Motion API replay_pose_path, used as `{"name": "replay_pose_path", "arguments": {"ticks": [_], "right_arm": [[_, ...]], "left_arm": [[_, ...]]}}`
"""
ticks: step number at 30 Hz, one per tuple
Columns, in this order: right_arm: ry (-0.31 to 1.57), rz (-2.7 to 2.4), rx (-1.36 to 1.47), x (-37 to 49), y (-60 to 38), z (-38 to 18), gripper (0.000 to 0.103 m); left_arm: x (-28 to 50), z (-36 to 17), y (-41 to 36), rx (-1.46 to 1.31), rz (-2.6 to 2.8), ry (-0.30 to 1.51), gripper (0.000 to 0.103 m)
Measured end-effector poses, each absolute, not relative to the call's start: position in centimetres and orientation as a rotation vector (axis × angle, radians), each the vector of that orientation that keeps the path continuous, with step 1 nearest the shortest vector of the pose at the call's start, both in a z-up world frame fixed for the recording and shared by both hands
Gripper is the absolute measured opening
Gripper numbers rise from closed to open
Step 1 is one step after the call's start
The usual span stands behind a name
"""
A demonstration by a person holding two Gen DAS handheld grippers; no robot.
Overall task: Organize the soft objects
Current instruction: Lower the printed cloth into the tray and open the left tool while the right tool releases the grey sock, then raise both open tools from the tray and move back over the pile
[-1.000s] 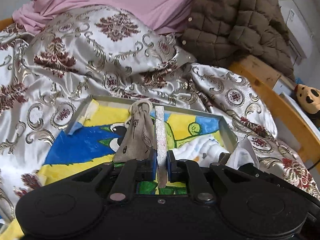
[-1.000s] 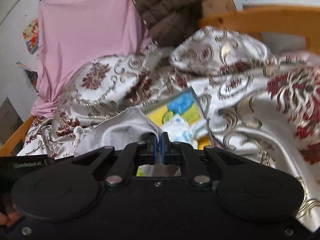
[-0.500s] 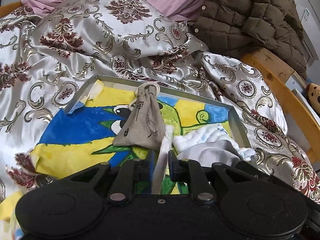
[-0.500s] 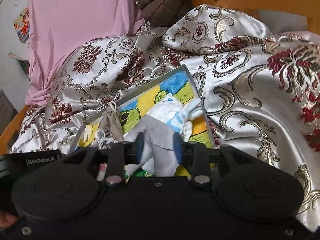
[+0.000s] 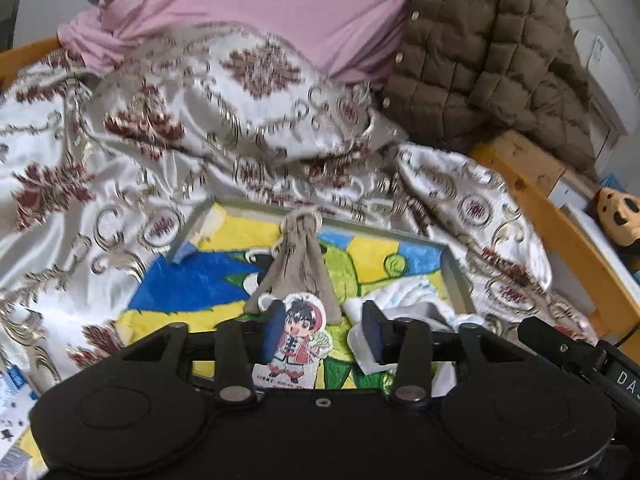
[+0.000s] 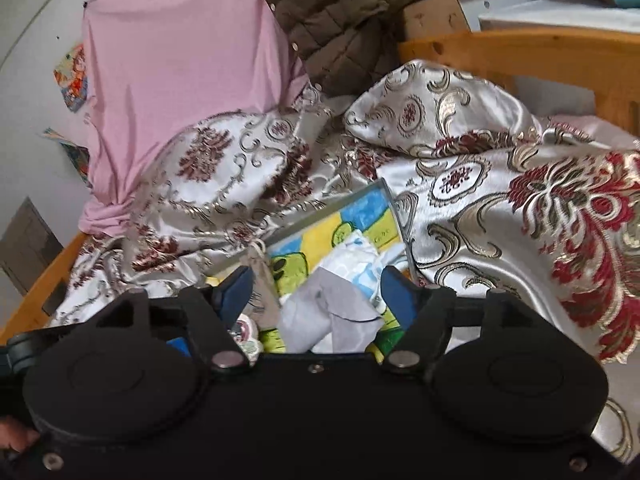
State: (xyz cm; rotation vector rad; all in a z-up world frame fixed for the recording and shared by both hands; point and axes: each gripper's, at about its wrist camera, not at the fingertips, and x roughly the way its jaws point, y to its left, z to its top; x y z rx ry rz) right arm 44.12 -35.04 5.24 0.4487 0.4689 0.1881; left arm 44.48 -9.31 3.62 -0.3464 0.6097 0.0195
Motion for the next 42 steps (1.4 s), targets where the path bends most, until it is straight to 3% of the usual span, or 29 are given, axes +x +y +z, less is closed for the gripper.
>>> {"name": "replay_pose_path", "arguments": {"ticks": [9,13,15,18,25,42], "right_arm": [[0.388,0.203,0.392,39.2,-34.8,8.8,0.078],[0.349,0.191,0.341,37.0,-33.6,10.1,0.101],[0.327,0.184,0.323,35.8,-33.2,10.6,0.101],[0.289,0.176,0.317,34.2,-32.8,11.2,0.102],[0.178,0.107,0.31,30.1,-31.9,11.9,0.102],[-0.047,0.004,0.248,19.4,-29.6,10.1,0.102]], "left_arm": [[39.6,6.8,-7.9,-0.351,0.001,0.523,0.068],[37.4,7.9,-7.2,-0.356,-0.003,0.483,0.074],[36.3,8.3,-6.8,-0.359,-0.003,0.465,0.077],[34.5,9.0,-6.3,-0.341,0.01,0.424,0.09],[30.7,10.1,-4.9,-0.307,-0.001,0.357,0.102],[20.1,10.4,-4.3,-0.168,-0.011,0.193,0.102]]}}
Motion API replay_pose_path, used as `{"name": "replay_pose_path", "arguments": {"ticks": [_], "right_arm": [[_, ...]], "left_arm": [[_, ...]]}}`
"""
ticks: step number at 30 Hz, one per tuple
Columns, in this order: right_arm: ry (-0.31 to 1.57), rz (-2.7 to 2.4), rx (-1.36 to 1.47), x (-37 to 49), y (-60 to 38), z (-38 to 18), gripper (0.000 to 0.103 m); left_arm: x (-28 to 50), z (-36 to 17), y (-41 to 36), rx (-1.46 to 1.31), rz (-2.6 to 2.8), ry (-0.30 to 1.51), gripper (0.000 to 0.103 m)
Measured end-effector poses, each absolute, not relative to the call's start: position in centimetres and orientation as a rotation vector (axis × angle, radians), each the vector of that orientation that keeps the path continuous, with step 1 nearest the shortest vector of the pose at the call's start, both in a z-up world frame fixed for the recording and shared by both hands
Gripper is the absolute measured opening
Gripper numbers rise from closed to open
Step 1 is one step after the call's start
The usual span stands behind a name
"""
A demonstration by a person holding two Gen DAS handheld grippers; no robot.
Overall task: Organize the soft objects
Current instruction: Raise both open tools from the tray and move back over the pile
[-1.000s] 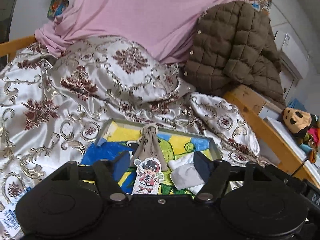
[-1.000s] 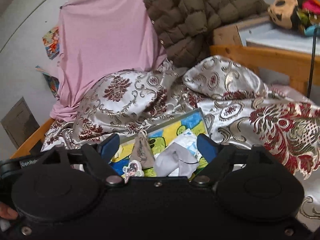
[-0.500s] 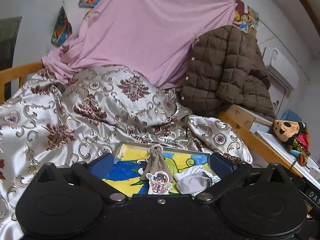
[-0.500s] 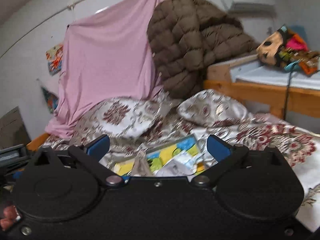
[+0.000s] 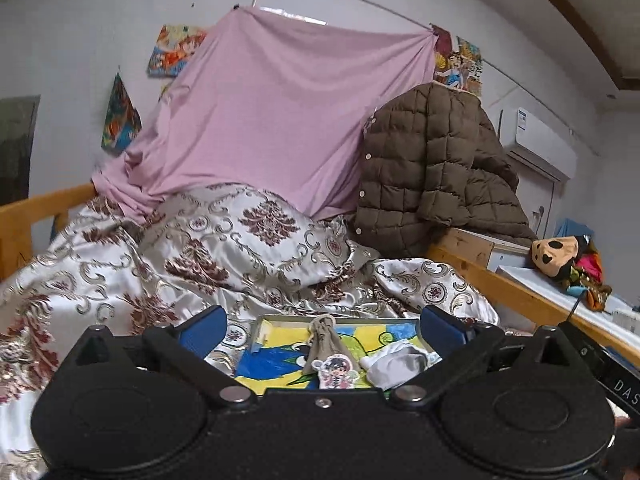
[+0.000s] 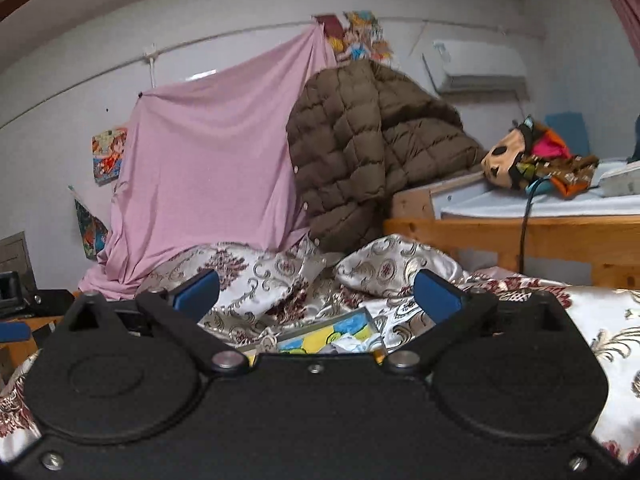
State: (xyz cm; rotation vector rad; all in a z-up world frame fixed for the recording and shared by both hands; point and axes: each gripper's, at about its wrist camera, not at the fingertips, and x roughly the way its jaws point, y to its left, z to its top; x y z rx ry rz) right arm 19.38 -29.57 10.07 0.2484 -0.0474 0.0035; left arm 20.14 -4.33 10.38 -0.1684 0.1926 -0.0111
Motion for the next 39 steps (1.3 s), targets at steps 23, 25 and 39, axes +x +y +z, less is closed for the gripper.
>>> {"name": "replay_pose_path", "arguments": {"ticks": [23,25,39], "right_arm": [[0.051,0.028,0.081,9.8,-24.4,7.1,0.102],[0.076,0.028,0.067,9.6,-23.9,6.8,0.102],[0.23,0.031,-0.019,9.3,-22.2,5.6,0.102]], "left_arm": [[11.3,4.5,0.6,-0.095,-0.018,0.314,0.102],[11.0,3.9,0.8,-0.106,-0.029,0.329,0.102],[11.7,0.5,1.5,-0.112,0.029,0.546,0.102]]}}
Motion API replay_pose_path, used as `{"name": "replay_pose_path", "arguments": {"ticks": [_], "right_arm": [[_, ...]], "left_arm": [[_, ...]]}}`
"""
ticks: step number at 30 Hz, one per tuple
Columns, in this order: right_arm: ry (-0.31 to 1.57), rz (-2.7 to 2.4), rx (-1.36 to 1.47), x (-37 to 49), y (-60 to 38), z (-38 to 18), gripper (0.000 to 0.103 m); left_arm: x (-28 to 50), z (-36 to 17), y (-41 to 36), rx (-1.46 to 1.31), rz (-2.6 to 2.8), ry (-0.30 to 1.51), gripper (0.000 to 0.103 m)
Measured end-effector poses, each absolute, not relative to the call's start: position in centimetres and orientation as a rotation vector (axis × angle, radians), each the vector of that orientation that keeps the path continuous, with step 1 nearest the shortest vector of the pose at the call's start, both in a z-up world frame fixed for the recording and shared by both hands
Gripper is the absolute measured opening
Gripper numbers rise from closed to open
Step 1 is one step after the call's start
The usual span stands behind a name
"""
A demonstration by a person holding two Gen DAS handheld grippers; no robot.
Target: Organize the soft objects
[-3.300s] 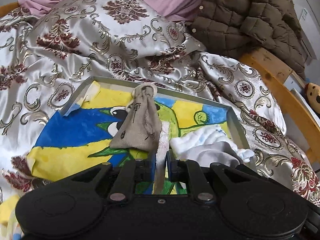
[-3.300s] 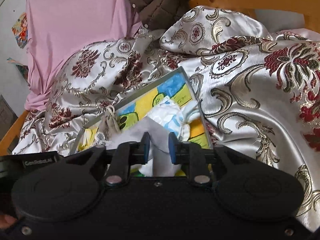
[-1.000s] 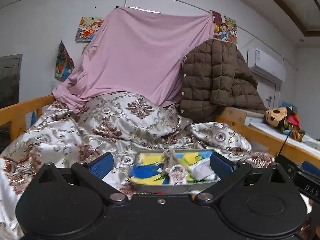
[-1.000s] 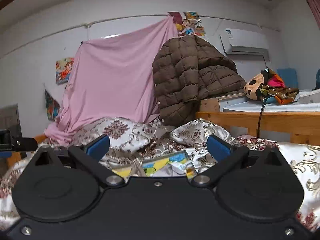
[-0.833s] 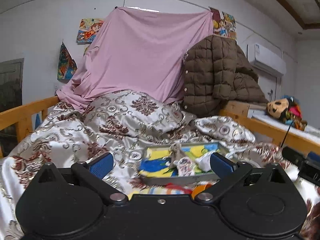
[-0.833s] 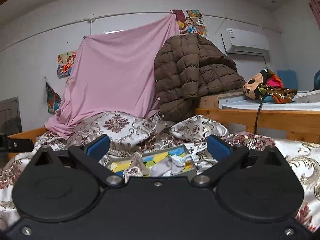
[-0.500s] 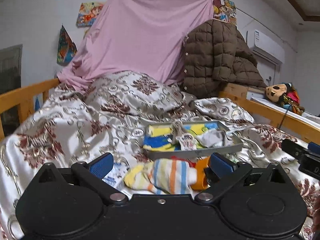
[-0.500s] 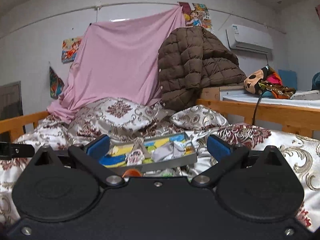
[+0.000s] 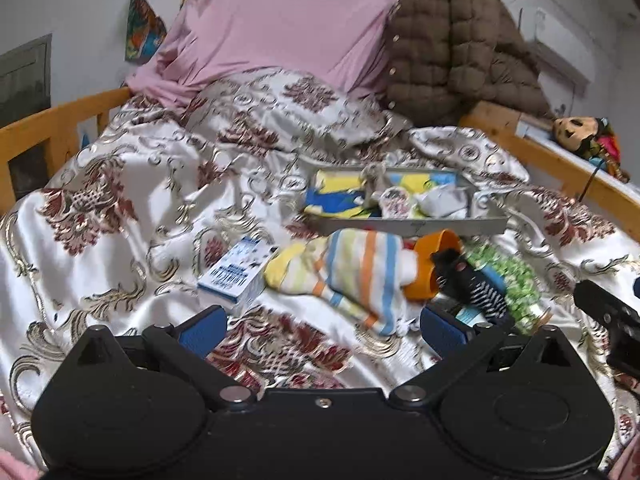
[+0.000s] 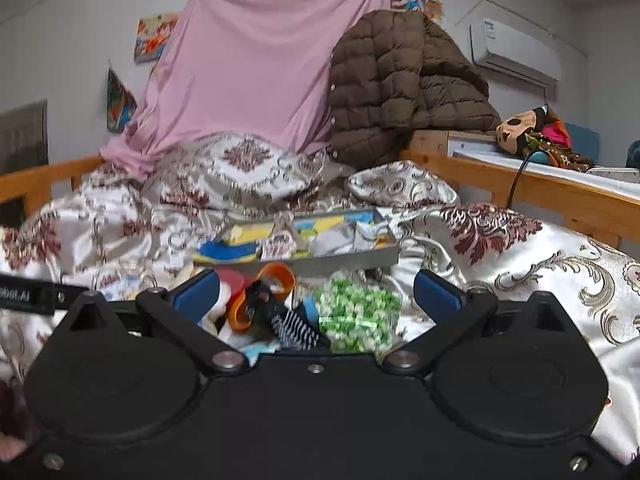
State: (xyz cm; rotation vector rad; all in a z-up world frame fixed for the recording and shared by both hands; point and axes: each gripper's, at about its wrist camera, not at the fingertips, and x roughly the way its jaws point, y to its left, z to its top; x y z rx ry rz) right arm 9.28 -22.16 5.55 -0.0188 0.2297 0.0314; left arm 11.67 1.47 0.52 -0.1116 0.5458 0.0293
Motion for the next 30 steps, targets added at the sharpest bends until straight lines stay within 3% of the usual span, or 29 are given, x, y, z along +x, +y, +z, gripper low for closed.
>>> {"name": "replay_pose_path", "arguments": {"ticks": [16,30], "right_arm": [[0.393,0.076,-0.107,10.6,-20.3,3.4,0.102],[0.477,0.086,-0.137,11.0,-19.4,2.4,0.102]], "left_arm": [[13.2,-1.4,1.4,-0.017,0.119,0.712,0.102],[13.4,-1.8,1.3,0.011,0.147,0.728,0.102]]}}
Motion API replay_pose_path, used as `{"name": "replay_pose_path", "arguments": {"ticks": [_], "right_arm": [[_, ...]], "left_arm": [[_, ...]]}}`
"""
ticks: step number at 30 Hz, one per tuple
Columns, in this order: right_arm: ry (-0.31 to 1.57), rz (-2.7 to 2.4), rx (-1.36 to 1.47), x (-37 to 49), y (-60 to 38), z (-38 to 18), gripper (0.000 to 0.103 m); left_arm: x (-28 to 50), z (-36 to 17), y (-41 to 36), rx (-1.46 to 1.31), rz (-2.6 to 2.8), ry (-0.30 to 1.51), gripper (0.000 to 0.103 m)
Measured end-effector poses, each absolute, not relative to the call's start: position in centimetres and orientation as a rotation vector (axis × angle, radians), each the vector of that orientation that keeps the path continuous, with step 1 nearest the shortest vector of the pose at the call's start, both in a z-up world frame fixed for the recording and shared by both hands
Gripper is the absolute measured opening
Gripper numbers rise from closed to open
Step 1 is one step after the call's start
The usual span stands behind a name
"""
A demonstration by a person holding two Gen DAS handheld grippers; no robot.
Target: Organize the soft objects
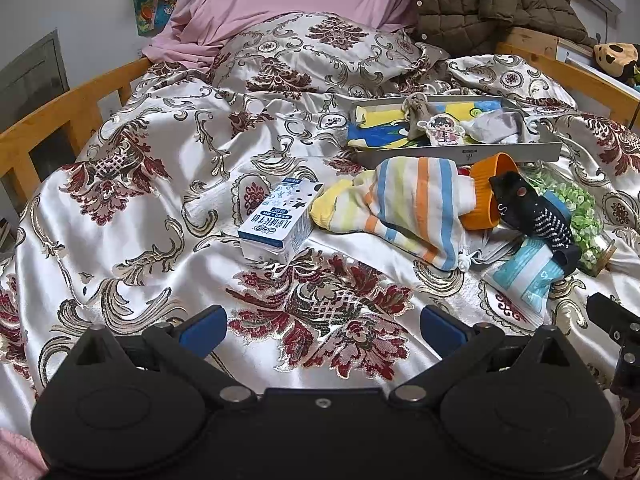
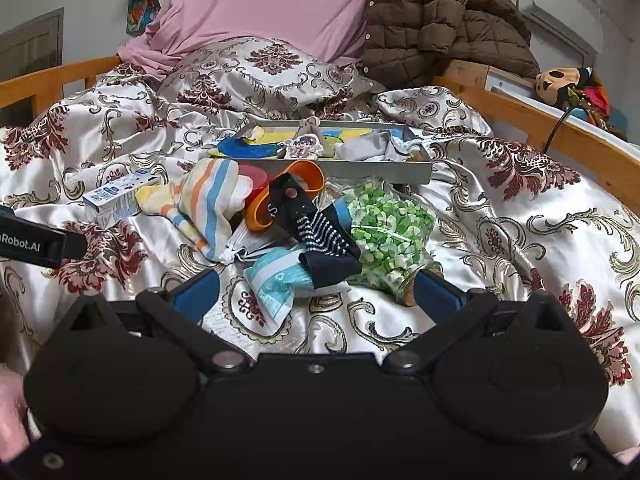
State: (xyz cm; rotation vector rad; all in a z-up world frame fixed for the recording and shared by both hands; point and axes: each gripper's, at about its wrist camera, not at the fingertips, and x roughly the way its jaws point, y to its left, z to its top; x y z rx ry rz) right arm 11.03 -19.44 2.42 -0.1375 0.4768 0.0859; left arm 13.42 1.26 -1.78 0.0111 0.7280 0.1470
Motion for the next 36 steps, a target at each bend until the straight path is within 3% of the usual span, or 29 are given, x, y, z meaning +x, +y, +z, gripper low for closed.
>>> {"name": "replay_pose_path", "arguments": {"ticks": [36], "right_arm": [[0.529,0.138,-0.115,13.7,-18.8,1.9,0.102]], "left_arm": [[15.2,-2.7,1.1,0.068,0.148,0.806,0.102]]}}
